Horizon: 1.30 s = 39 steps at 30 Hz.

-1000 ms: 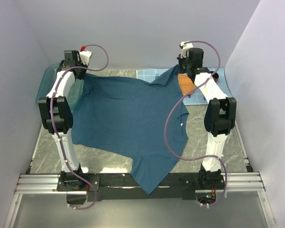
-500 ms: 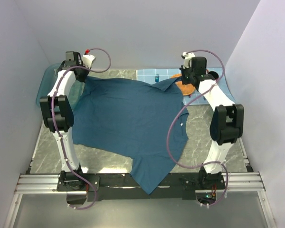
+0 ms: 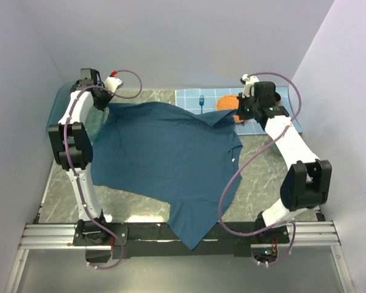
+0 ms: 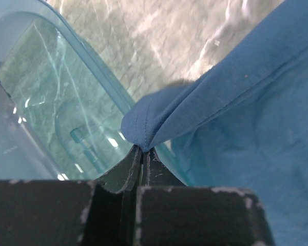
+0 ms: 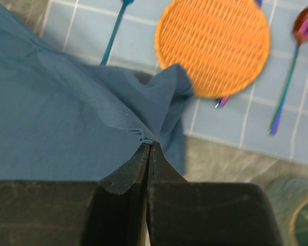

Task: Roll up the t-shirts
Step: Fold the T-shirt at the center of the board.

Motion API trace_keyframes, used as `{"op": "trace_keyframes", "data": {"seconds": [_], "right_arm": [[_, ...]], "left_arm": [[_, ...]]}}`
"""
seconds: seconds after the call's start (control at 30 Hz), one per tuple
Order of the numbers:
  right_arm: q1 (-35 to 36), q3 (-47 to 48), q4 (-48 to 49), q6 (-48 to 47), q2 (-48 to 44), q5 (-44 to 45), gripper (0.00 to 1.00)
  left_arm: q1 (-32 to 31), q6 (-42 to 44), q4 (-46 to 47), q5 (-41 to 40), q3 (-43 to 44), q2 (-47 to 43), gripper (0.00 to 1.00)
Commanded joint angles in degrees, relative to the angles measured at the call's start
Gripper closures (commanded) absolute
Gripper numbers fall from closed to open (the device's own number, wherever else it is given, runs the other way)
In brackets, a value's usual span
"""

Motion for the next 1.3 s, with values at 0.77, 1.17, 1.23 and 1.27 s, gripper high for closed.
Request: {"op": "trace_keyframes", "data": {"seconds": [0.77,1.17,1.23,1.27], "right_arm": [[3.2,-12.3,-18.0,14.8,-16.7,-7.1,1.00],[3.2,-17.3,-20.1,17.3,-18.0,-10.4,1.00],[3.3,-17.7,-21.4,17.4,-18.1,-12.8,1.00],[3.3,-17.6,-22.0,17.3,-18.1,-13.5,1.00]], "left_arm": [[0.2,18.9,-16.4,-0.3,-2.5,-6.9,0.99],[-1.7,19.2,-19.1,-3.1,-5.6,-7.9,0.99],[-1.6,19.0,-19.0,-3.9,-5.4,-8.0,0.99],[-1.7,18.8,-18.9,-4.2,-5.3,-8.0,0.99]]}}
